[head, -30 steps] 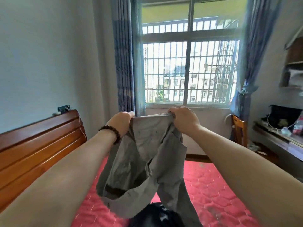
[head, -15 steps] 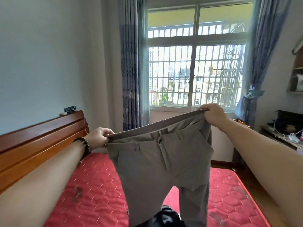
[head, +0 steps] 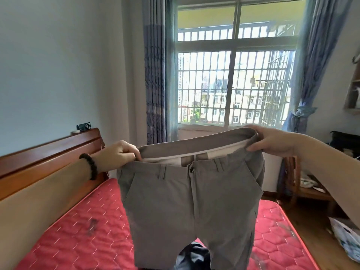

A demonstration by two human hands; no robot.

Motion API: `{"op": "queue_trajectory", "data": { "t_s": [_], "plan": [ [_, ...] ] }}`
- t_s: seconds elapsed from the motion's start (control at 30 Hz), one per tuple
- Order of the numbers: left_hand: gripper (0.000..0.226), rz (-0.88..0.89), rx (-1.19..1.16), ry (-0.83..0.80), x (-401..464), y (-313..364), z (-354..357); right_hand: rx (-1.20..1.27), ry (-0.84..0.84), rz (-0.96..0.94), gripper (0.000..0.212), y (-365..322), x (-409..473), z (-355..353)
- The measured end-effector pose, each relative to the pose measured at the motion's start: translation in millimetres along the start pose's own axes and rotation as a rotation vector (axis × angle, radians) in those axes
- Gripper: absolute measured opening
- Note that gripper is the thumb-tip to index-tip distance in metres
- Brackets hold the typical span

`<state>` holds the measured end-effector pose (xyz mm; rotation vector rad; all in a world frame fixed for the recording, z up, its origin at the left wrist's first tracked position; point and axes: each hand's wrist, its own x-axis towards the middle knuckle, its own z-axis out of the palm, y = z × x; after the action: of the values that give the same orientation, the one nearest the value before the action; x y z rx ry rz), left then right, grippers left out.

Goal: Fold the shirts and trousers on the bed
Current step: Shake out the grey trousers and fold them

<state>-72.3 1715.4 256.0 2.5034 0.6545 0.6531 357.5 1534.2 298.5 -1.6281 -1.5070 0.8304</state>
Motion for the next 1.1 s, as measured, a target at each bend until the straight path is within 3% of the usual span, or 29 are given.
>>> {"op": "queue_trajectory", "data": {
  "t_s": [0.03, 0.1, 0.2, 0.37, 0.47, 0.57, 0.67, 0.77, 0.97, 1.1],
  "plan": [
    [0.022, 0.038, 0.153, -0.065, -3, 3, 2, -0.09, 0.035, -0.029, 0.069, 0, -2, -1],
    [0.042, 0.137, 0.424, -0.096, -7, 2, 7, -0.206, 0.147, -0.127, 0.034, 1, -8, 0],
    [0.053, 0.18, 0.463, -0.013, -8, -1, 4, -0.225, 0.298, -0.238, 0.012, 7, -10, 3],
    [0.018, 0.013, 0.122, 0.103, -11, 8, -11, -0.017, 0.407, -0.251, 0.007, 10, -15, 9],
    [0.012, -0.027, -0.015, 0.15, -13, 14, -12, 0.066, 0.443, -0.289, 0.044, 9, -18, 10],
    [0.011, -0.039, -0.215, 0.264, -13, 12, -11, 0.212, 0.448, -0.293, 0.016, 5, -18, 15],
    [0.016, -0.078, -0.642, 0.308, -15, 9, -8, 0.382, 0.453, -0.266, 0.017, 4, -17, 19],
    [0.012, -0.19, -0.953, 0.455, -7, 1, 7, 0.594, 0.473, -0.233, 0.016, 0, -15, 25],
    [0.012, -0.513, -0.982, 0.812, 37, 39, 64, 0.826, 0.775, -0.011, 0.013, 13, 17, 51],
    [0.021, -0.362, -1.217, 0.691, 66, 88, 103, 0.924, 0.695, -0.032, 0.014, -17, 13, 100]
  ]
}}
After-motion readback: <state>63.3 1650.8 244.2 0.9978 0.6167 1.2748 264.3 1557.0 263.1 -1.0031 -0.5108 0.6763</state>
